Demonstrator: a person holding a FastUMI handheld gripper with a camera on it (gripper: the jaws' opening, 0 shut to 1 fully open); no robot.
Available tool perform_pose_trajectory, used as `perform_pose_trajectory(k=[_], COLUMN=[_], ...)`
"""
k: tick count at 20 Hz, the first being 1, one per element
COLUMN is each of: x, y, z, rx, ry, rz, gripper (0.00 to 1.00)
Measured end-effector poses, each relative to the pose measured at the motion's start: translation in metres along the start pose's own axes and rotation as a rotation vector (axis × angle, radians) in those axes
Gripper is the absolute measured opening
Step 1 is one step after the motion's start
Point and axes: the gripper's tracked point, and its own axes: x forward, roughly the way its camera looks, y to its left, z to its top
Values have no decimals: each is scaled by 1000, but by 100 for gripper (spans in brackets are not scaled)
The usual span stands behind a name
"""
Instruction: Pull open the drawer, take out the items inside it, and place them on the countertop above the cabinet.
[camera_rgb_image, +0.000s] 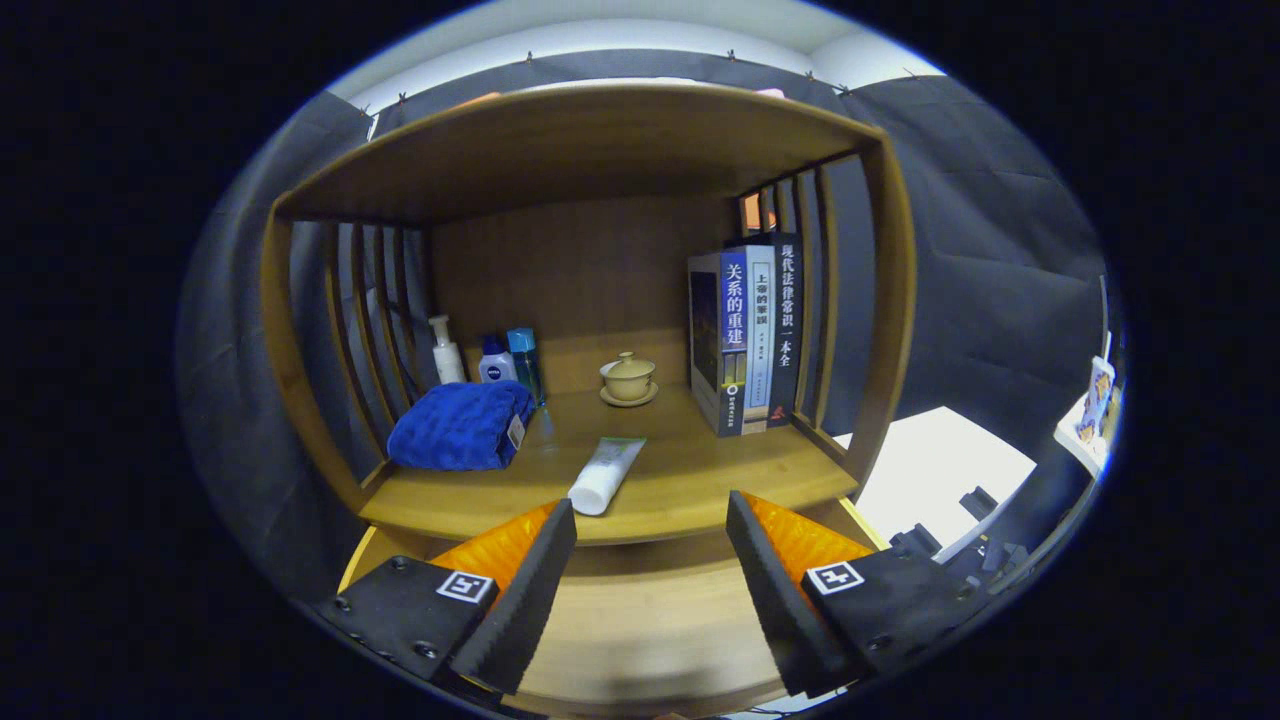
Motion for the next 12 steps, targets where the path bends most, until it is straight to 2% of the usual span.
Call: perform_pose_trajectory(k=[6, 12], x=[-51, -87], y=[6, 20], z=[-28, -63], rx=[-28, -23], ry=[-74, -63], rz=[7, 52], gripper=[98, 98])
